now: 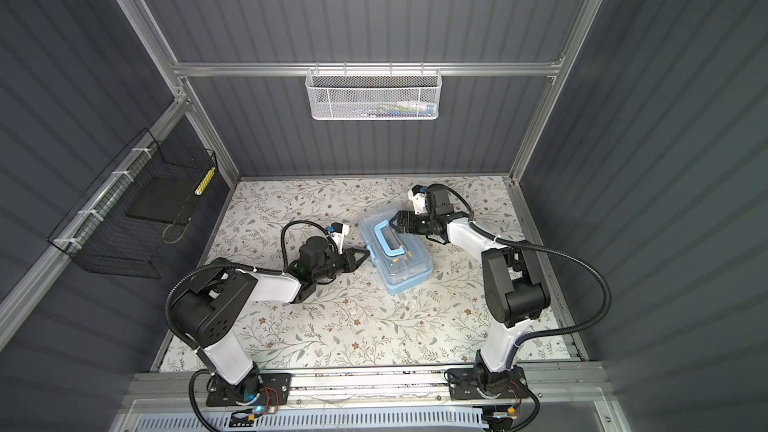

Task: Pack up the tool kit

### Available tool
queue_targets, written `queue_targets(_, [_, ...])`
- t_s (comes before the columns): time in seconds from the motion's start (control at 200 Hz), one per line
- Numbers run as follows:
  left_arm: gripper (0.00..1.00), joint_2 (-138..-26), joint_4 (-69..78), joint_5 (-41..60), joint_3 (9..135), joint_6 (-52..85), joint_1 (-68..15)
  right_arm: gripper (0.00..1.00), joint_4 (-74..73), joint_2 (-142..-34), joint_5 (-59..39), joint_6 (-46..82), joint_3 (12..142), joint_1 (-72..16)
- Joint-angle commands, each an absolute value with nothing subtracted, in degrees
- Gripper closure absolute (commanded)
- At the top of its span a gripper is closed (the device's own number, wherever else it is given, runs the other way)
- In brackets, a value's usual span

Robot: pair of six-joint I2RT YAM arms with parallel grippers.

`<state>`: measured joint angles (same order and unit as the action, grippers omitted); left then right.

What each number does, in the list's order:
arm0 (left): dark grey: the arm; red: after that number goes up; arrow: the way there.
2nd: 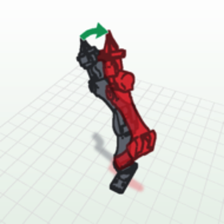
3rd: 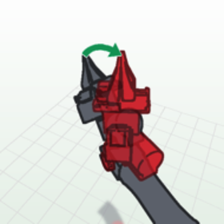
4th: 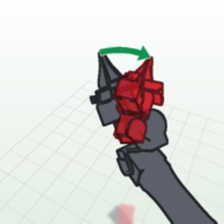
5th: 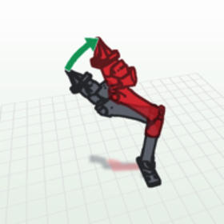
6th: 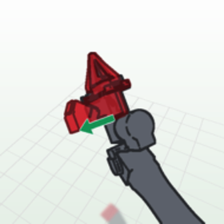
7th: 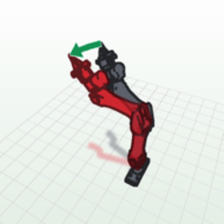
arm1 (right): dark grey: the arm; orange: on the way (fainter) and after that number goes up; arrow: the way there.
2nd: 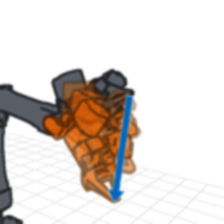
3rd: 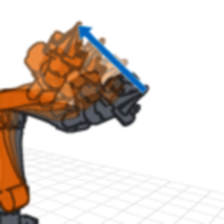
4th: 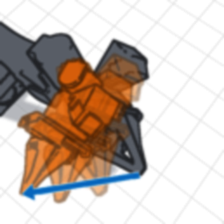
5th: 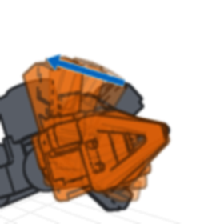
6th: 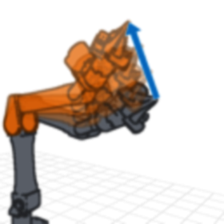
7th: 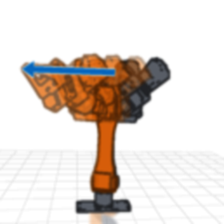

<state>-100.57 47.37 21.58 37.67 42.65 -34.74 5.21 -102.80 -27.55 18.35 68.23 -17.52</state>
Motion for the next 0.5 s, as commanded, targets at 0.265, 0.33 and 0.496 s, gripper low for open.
queue_targets(0.265, [1.00, -105.14, 50.65, 23.08, 42.26, 42.20, -36.10, 0.19, 6.29, -106.28, -34.49, 21.81, 62.67, -24.05])
queue_targets(0.33, [1.00, -105.55, 50.41, 23.10, 43.11, 41.86, -36.27, 0.20, 5.52, -105.61, -34.82, 22.53, 62.02, -24.70])
queue_targets(0.496, [1.00, -107.88, 50.60, 22.94, 45.23, 41.75, -37.11, 0.20, 3.14, -103.87, -36.05, 25.00, 61.47, -26.97])
